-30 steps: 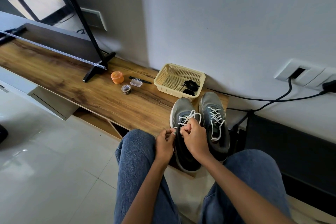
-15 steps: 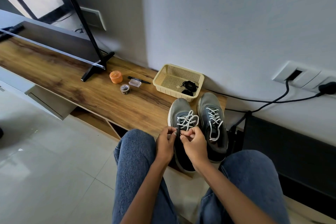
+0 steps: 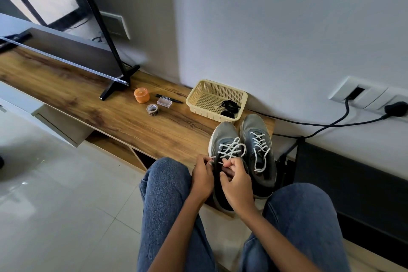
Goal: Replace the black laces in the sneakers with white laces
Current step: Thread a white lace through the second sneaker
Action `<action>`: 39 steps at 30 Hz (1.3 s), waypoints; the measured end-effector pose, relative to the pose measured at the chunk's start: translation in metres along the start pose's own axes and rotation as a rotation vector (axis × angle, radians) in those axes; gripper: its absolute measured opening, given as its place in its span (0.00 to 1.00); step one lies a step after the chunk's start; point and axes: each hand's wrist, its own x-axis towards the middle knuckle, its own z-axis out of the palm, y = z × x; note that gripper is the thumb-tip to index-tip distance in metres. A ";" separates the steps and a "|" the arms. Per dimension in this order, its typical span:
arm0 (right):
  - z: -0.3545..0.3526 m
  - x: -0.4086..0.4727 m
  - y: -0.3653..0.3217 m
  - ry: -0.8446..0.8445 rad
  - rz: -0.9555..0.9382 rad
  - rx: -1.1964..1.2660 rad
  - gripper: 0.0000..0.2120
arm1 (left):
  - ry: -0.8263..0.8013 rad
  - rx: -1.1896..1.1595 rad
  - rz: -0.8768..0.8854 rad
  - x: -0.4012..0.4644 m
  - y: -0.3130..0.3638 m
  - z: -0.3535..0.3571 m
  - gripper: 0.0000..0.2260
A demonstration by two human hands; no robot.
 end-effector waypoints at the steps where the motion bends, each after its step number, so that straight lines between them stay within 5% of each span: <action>1: -0.001 -0.003 0.000 0.045 -0.049 -0.050 0.11 | 0.001 -0.034 -0.021 0.000 0.002 0.000 0.06; 8: -0.003 -0.014 0.019 -0.017 -0.236 -0.403 0.14 | 0.182 -0.367 -0.133 -0.006 0.019 -0.006 0.05; 18: 0.002 -0.008 0.024 -0.021 -0.186 -0.395 0.09 | 0.376 0.035 0.130 -0.028 0.036 -0.024 0.03; 21: 0.002 -0.009 0.024 -0.020 -0.185 -0.390 0.09 | 0.327 0.095 0.150 -0.019 0.037 -0.026 0.05; 24: 0.002 -0.009 0.023 -0.022 -0.190 -0.390 0.09 | 0.110 0.250 0.123 0.005 0.033 -0.028 0.12; 30: 0.001 -0.009 0.021 -0.039 -0.174 -0.357 0.09 | -0.373 0.936 -0.061 0.035 0.040 -0.030 0.14; 39: -0.001 -0.010 0.021 -0.052 -0.179 -0.341 0.09 | -0.159 0.518 0.009 0.047 0.071 -0.085 0.17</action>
